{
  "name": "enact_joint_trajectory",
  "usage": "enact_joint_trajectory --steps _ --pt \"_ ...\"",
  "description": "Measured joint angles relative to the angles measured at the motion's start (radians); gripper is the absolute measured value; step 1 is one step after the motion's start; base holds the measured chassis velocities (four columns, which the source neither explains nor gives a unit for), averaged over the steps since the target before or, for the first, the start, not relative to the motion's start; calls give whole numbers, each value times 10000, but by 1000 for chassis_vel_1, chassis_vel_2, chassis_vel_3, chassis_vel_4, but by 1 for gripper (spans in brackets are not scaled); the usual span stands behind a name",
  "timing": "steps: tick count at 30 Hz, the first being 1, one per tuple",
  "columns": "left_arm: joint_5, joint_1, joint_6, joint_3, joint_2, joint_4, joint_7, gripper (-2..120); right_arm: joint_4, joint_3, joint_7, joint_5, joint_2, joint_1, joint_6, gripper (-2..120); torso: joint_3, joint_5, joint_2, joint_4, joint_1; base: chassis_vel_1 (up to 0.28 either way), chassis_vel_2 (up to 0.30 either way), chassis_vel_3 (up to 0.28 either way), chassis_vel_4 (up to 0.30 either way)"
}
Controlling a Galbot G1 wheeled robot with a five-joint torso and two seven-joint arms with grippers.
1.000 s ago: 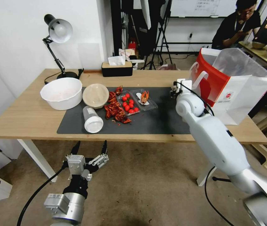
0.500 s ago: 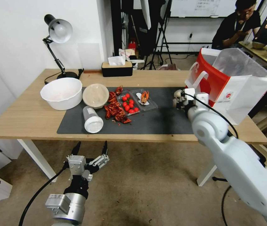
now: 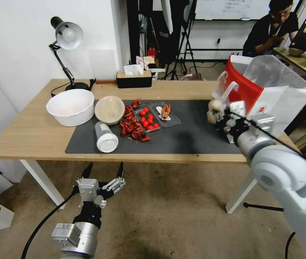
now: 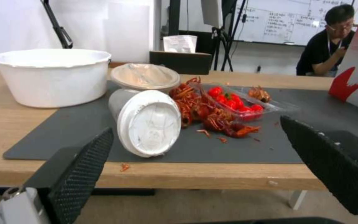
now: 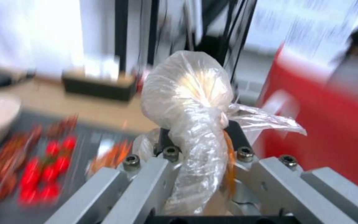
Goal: Pick up the trash from the table and place it into the takeout bag.
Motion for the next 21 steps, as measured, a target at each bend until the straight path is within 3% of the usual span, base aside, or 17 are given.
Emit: enact_joint_trajectory --steps 9,11,12,16,19,21 --pt "56 81 -51 -3 -22 -70 0 100 1002 763 -156 27 -492 -63 468 6 0 0 0 0 2 0 0 0 0" --pt "100 128 -83 -1 -59 -93 0 100 1033 1120 -504 -567 -776 121 1386 6 1 1 0 0 2 0 0 0 0" --pt "100 128 -83 -1 -59 -93 0 100 1033 1120 -504 -567 -776 121 1386 6 1 1 0 0 2 0 0 0 0" --pt "175 162 -147 37 -136 -83 2 100 -99 1414 -232 -543 -1088 1416 3396 6 2 3 -2 0 2 0 0 0 0" --pt "202 161 -174 68 -163 -52 10 100 -1154 1228 291 -143 -1122 2599 4180 6 2 1 -2 1 2 0 0 0 0" --pt "205 163 -179 75 -167 -50 10 100 -1327 1202 364 -22 -1124 2773 4187 6 2 0 -2 1 2 0 0 0 0"
